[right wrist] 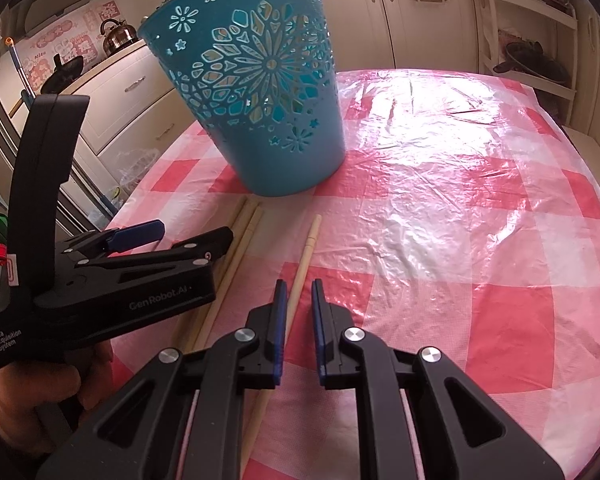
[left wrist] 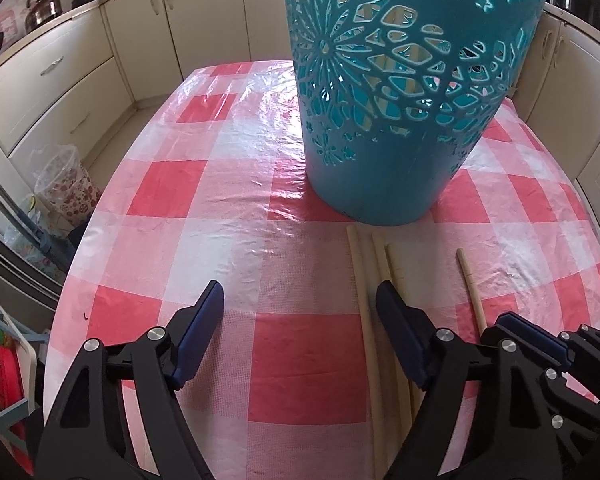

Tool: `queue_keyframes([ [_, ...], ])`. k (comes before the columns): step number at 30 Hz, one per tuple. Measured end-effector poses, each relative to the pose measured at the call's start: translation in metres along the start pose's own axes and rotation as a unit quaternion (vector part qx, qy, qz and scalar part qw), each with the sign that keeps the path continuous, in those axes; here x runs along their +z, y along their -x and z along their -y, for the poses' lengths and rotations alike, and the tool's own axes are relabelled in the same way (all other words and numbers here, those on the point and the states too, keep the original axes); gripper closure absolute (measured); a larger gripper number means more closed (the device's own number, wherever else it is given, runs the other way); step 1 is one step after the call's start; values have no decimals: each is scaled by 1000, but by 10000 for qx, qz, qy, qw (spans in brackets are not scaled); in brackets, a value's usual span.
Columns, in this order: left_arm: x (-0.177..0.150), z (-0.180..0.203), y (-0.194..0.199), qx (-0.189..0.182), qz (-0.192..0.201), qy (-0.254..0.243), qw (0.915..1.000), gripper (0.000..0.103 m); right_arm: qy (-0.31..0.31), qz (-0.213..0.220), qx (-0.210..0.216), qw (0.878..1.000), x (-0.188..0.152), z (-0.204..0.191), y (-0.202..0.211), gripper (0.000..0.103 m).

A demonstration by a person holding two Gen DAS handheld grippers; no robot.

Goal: Organize utensils
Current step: 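Grasp another wooden stick with the left tool, then lift the stick over the basket and drop it with the left tool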

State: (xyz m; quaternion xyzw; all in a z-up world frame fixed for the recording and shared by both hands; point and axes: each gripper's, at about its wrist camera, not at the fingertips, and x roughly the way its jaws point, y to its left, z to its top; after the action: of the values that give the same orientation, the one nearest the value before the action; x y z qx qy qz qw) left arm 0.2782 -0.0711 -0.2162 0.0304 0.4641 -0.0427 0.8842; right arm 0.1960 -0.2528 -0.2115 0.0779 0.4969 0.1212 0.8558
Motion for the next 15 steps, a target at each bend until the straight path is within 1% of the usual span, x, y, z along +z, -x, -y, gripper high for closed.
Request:
queue_keyframes([
  [2,1,2,0,-31,67,-31,10000,46,-3,1,2,10000,0,0,0,90],
  [3,2,3,1,-58,102,-57,9999,49,-2,1,1,10000,0,0,0,90],
  [4,1,3,2,-84,136,-88,9998,59,2,0,-6,10000,0,0,0,90],
  [5,1,3,3,-118,160,-110,9997,72,6,-2,-15,10000,1,0,0,90],
  [6,1,2,4,-189,171,-126,9996,79,4,-5,-21,10000,1,-1,0,90],
  [7,0,0,6,-248,169,-126,9995,88,-1,-8,-26,10000,1,0,0,90],
  [8,-1,-3,7,-333,164,-122,9992,94,-9,-11,-23,10000,2,0,0,90],
  [11,-8,-11,12,-565,140,-164,9982,97,-9,-15,-43,10000,2,0,1,90],
  [13,-13,-15,16,-628,107,-246,9977,97,-35,-16,-54,10000,2,1,2,90],
  [15,-13,-15,17,-583,50,-352,9977,97,-69,-14,-54,10000,2,1,3,90],
])
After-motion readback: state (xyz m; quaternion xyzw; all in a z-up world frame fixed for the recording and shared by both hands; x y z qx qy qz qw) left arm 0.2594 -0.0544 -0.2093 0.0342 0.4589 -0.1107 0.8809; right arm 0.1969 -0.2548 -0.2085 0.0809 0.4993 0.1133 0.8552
